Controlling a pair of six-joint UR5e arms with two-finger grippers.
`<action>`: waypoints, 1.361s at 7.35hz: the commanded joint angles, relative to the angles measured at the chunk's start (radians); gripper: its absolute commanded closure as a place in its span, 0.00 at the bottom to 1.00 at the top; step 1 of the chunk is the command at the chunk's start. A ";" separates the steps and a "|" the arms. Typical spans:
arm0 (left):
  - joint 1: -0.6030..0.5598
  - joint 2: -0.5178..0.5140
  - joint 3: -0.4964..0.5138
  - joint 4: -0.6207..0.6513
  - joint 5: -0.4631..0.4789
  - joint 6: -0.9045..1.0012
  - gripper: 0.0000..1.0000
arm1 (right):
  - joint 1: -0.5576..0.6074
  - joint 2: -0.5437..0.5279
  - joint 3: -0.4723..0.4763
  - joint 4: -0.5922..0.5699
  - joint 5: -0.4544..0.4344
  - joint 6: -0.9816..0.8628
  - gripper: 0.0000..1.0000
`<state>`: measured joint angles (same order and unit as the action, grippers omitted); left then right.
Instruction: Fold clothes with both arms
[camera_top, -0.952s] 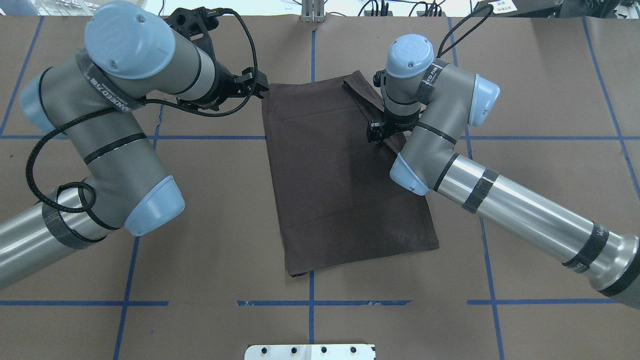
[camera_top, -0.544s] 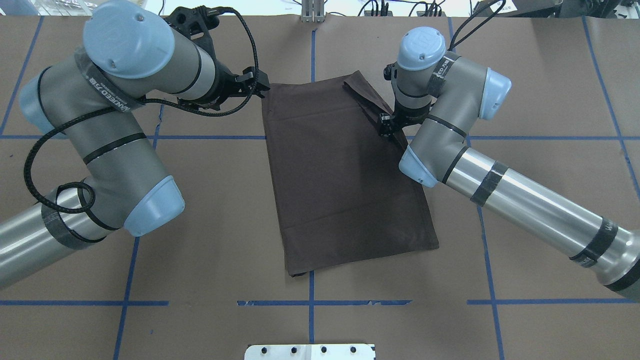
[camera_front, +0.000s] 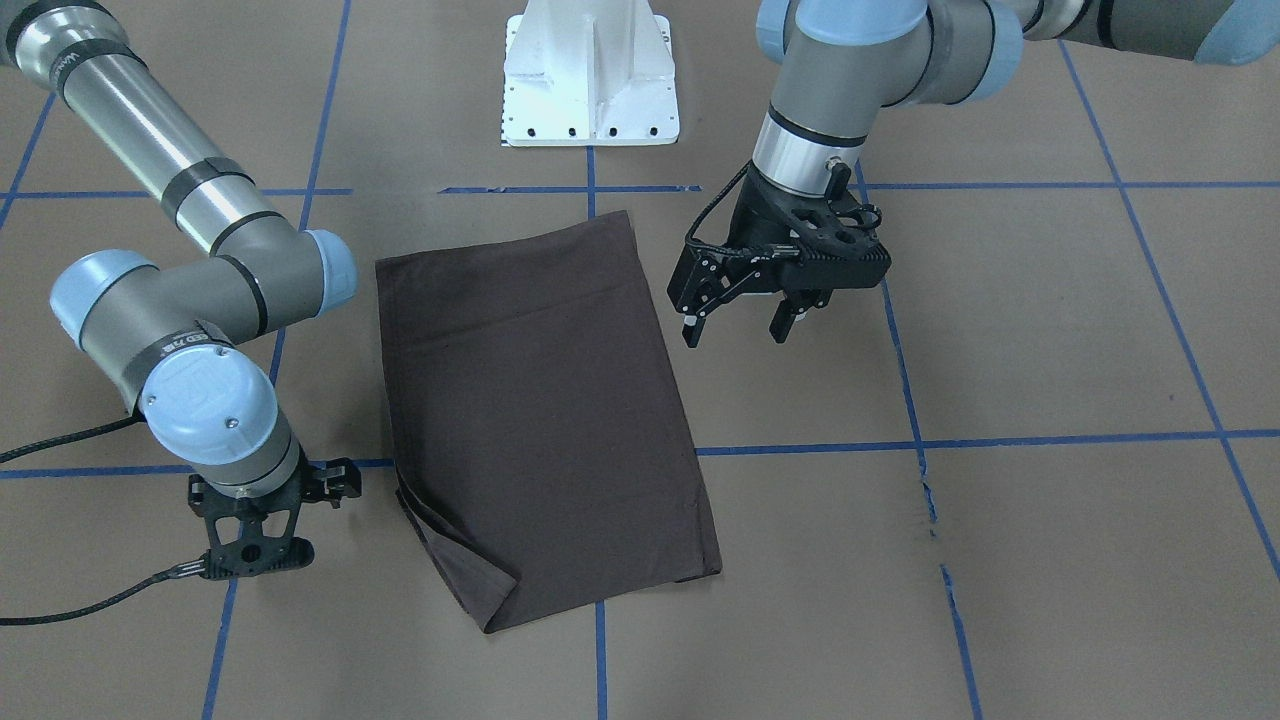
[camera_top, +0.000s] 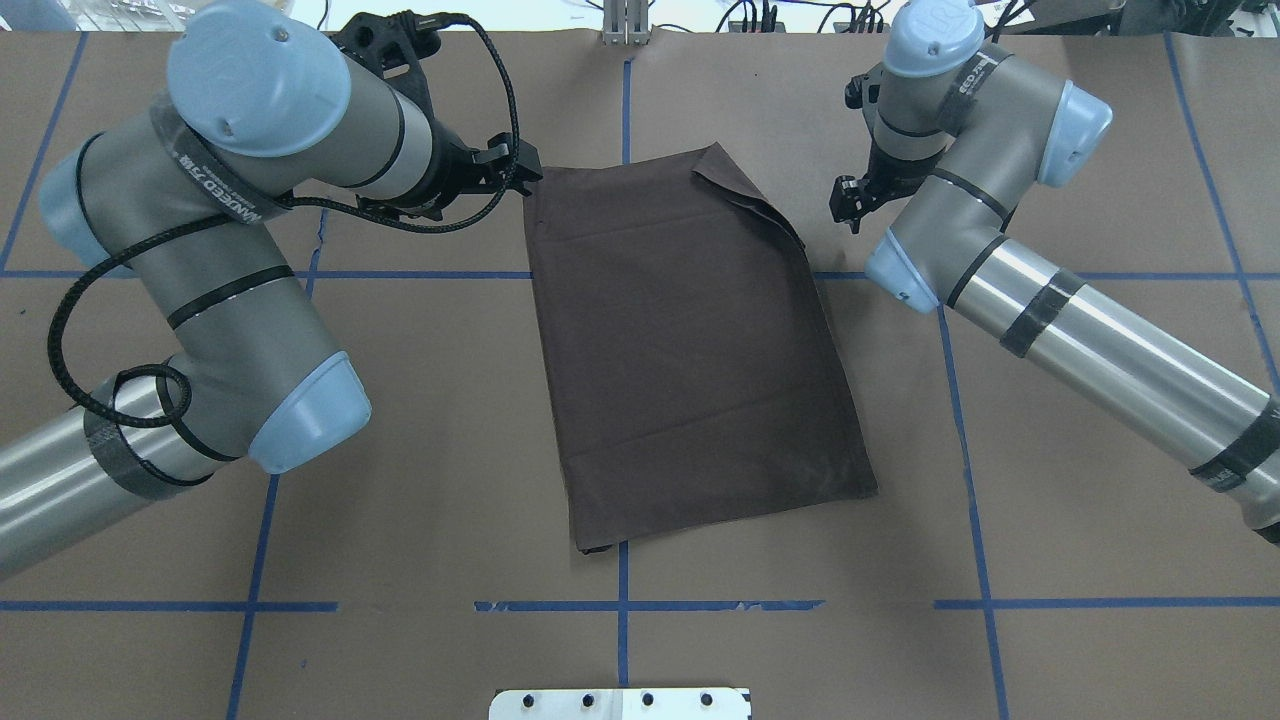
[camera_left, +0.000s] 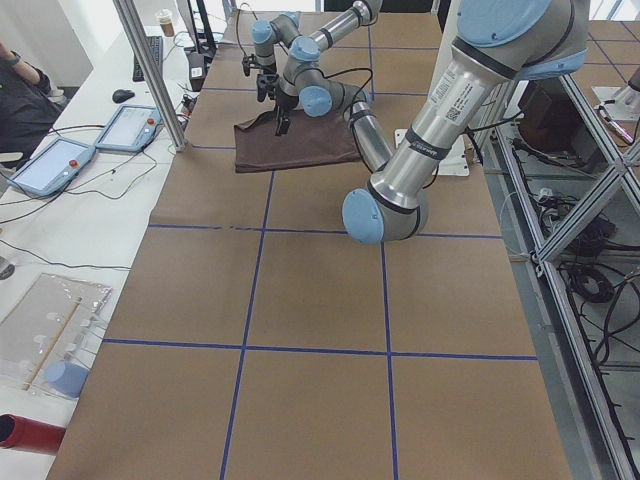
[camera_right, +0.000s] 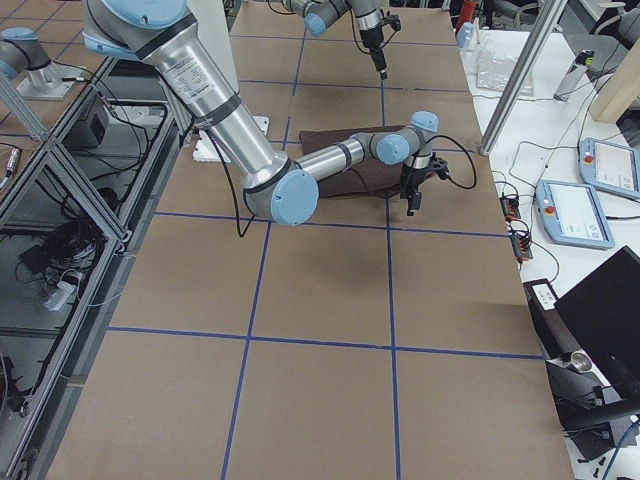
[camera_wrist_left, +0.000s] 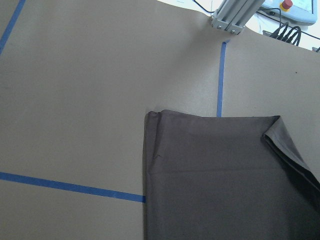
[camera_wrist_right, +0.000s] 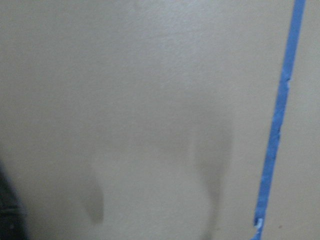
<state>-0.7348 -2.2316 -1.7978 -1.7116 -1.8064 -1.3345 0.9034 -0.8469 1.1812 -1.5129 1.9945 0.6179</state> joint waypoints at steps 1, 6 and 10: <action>-0.002 0.000 0.000 0.000 -0.001 0.000 0.00 | 0.014 0.049 -0.005 0.008 0.012 -0.007 0.00; -0.002 0.006 0.000 -0.002 -0.001 0.002 0.00 | -0.116 0.149 -0.063 0.007 0.006 0.032 0.00; -0.002 0.006 0.000 0.000 -0.001 0.002 0.00 | -0.112 0.253 -0.291 0.140 -0.048 0.025 0.00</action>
<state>-0.7363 -2.2259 -1.7978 -1.7120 -1.8070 -1.3336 0.7891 -0.6085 0.9506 -1.4307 1.9621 0.6430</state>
